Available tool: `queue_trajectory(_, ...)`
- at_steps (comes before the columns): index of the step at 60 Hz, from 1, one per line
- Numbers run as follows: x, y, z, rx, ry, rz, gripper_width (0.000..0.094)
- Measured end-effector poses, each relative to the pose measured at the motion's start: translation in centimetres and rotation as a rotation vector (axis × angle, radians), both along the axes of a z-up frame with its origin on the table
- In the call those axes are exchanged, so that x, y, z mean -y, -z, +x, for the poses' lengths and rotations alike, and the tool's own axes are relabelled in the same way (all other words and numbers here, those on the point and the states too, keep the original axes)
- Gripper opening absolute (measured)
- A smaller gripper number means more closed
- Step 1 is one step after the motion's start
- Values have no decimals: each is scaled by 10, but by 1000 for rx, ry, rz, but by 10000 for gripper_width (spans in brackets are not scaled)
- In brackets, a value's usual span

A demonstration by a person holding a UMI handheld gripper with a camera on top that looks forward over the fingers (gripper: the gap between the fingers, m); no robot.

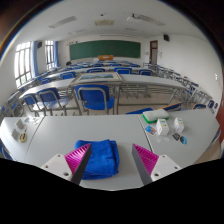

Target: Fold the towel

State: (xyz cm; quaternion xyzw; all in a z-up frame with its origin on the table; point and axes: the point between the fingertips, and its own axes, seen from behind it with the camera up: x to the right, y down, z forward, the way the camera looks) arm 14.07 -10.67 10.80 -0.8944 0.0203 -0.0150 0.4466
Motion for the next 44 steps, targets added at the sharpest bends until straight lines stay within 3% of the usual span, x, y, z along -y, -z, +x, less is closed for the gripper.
queue_trajectory(25, 166, -147, -117, 64, 18, 35, 858)
queue_trajectory(44, 248, -176, -148, 82, 29, 46, 854)
